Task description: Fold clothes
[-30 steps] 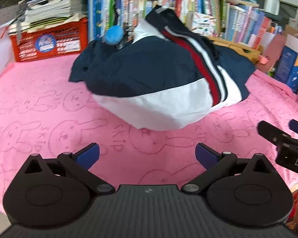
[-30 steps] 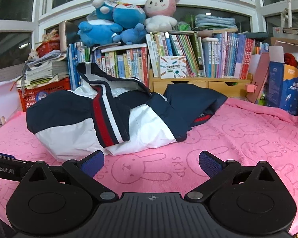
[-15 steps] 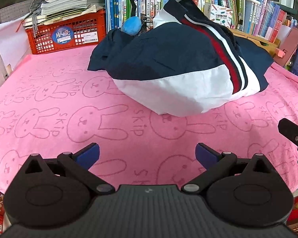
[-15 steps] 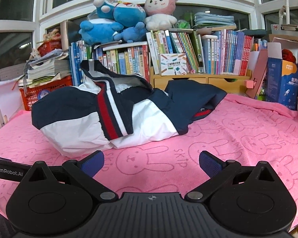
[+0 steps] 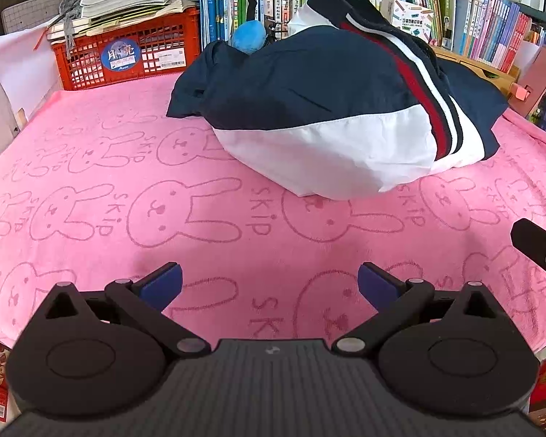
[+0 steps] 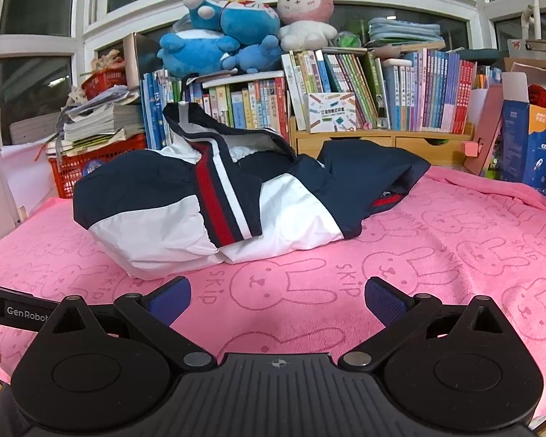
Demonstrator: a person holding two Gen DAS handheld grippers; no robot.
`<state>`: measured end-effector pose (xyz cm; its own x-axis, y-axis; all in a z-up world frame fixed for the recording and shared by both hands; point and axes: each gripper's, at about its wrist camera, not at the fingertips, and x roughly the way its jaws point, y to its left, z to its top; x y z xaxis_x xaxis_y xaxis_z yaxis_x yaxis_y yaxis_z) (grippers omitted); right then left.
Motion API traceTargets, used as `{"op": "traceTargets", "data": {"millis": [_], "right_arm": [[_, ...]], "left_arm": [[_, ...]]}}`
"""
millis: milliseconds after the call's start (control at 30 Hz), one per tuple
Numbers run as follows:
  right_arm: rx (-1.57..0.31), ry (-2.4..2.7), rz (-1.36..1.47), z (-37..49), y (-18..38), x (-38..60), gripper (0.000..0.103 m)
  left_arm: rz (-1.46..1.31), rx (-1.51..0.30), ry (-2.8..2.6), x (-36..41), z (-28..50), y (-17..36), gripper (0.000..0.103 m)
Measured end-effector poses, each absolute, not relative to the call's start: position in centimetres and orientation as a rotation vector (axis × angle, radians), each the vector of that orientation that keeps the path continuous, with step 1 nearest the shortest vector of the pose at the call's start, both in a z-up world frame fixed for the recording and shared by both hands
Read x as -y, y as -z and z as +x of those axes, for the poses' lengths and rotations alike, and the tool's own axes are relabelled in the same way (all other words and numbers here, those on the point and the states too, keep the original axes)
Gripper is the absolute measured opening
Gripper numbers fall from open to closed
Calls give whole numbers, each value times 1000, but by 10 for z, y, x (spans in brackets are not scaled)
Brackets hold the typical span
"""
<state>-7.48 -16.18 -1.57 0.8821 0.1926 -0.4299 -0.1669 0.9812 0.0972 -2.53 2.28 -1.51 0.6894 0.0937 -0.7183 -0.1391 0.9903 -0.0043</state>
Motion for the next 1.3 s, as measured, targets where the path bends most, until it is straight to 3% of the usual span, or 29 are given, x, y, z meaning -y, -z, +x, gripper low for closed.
{"op": "traceTargets", "data": {"millis": [367, 967, 1300], "right_arm": [[-386, -222, 58, -79, 17, 163, 103], [-271, -329, -195, -46, 6, 141, 103], [-344, -525, -18, 19, 0, 127, 103]], "left_arm": [[-49, -806, -138, -22, -26, 17, 103], [-63, -828, -146, -31, -25, 26, 103], [-76, -839, -154, -41, -28, 30, 103]]}}
